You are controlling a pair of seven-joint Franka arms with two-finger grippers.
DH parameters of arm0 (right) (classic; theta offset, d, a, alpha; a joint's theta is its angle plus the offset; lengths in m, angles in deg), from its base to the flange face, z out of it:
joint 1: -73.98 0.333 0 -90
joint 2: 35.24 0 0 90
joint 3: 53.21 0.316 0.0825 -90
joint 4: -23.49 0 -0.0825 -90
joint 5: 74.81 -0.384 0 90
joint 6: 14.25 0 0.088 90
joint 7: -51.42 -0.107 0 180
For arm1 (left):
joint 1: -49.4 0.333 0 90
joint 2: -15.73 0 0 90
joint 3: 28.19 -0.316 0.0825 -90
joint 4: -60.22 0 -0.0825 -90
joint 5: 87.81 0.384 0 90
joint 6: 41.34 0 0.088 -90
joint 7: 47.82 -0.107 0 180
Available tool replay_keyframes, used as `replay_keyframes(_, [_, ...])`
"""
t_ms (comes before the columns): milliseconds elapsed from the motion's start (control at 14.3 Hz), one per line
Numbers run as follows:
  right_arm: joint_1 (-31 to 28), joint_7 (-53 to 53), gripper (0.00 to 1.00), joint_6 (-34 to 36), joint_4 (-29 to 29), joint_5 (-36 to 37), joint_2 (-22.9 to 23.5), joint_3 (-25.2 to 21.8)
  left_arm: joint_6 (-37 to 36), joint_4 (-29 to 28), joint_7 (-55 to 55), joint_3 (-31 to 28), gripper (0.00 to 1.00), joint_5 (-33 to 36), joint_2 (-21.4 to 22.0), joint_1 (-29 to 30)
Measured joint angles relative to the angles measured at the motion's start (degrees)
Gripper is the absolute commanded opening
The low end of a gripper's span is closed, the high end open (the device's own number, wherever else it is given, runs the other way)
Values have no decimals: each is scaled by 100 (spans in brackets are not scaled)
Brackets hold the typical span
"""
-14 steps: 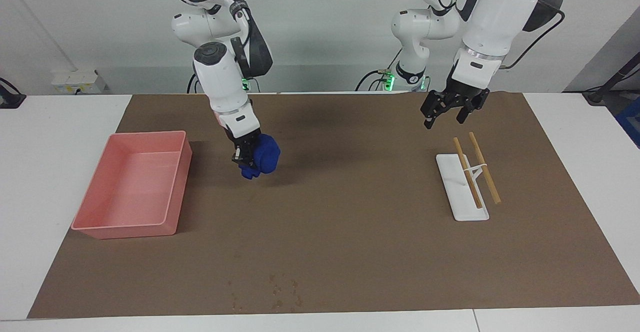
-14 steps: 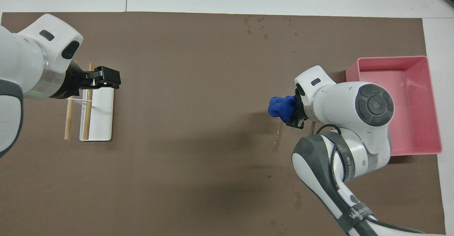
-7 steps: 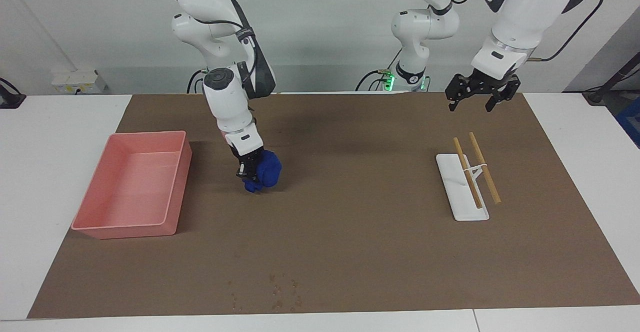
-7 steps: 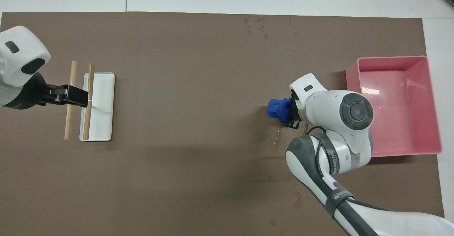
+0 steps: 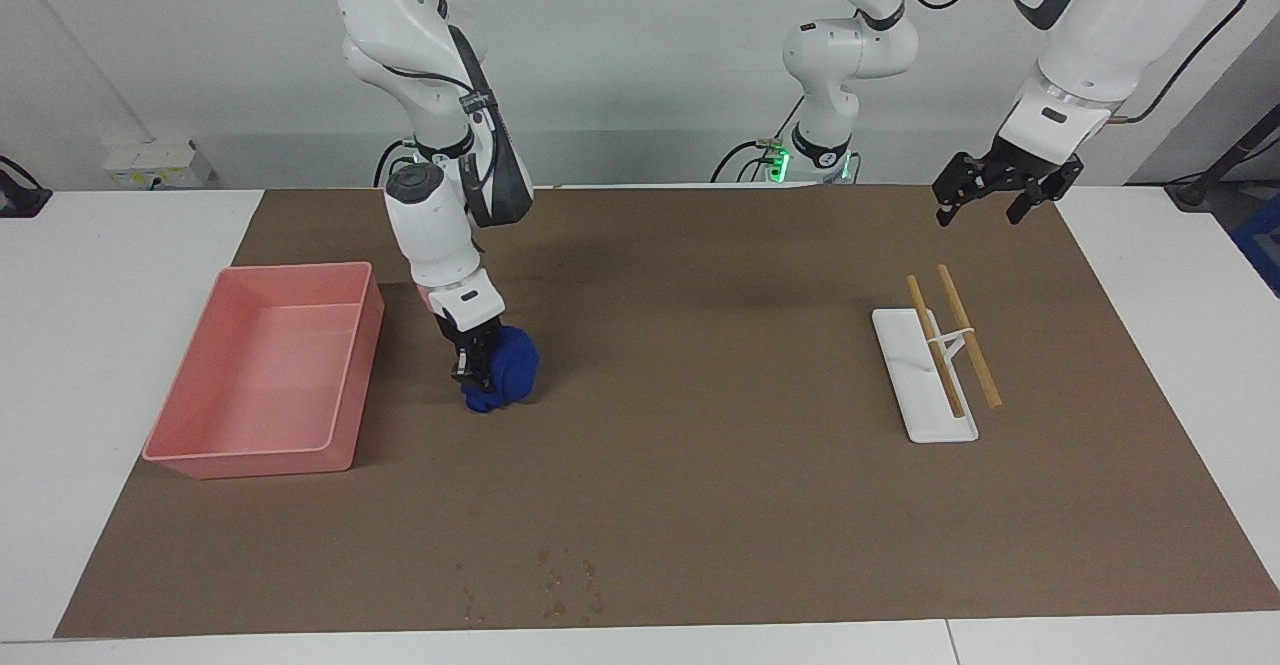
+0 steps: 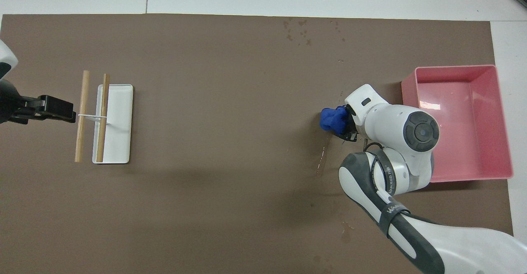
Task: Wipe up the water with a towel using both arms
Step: 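Withdraw the left gripper while the right gripper holds the towel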
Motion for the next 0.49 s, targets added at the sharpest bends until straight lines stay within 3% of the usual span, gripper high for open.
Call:
replay_keyframes(210, [157,-592,0,-136,187,0,26,17,-479,315,-3,15,100,0,1,5])
replay_keyframes(491, [243,-1419,0,-154,290,0,18,21,-535,335,-7,22,100,-6,7,15])
